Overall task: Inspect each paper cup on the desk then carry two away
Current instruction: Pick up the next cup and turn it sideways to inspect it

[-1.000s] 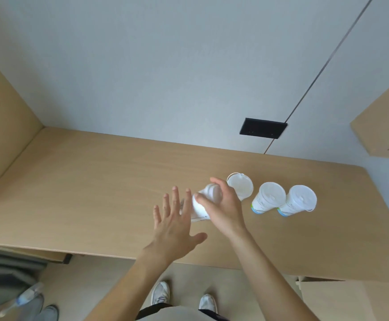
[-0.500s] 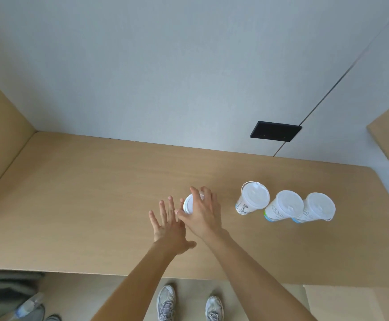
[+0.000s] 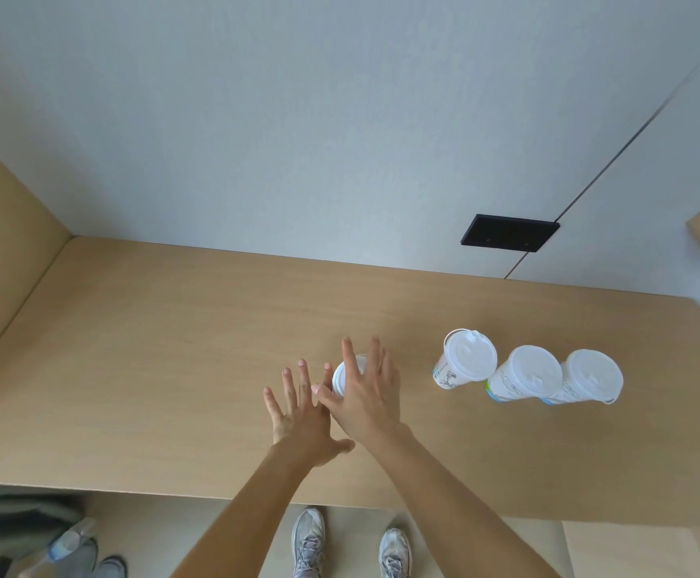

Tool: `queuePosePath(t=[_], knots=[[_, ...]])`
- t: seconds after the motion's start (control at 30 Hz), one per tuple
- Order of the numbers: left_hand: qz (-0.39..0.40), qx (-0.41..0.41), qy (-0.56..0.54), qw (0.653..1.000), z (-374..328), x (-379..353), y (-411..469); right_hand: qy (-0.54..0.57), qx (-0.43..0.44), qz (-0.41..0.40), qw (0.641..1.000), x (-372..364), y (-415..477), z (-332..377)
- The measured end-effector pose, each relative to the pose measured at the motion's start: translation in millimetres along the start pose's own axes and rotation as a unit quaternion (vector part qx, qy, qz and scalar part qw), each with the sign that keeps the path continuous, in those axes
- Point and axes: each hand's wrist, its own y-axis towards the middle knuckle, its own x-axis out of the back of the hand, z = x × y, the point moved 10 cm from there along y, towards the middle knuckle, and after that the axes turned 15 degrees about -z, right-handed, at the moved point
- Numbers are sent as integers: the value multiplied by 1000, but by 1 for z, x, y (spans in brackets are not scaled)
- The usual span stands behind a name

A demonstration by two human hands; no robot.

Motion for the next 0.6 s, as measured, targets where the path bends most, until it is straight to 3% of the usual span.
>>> queuePosePath(t=[0.23,0.4,0.5,0.6], knots=[[-70,9,3,998,0,41,-21,50,-16,7,999,48,0,-31],[-191,-47,-70,978,-72,98,-30,47,-56,-44,996,100,23,-113],[-203,-102,-139,964,-142,108,-23,51,-93,-80,991,128,42,-162],[-143,-95,-193,966,-184,78,5,60,-92,-77,991,141,54,-188]])
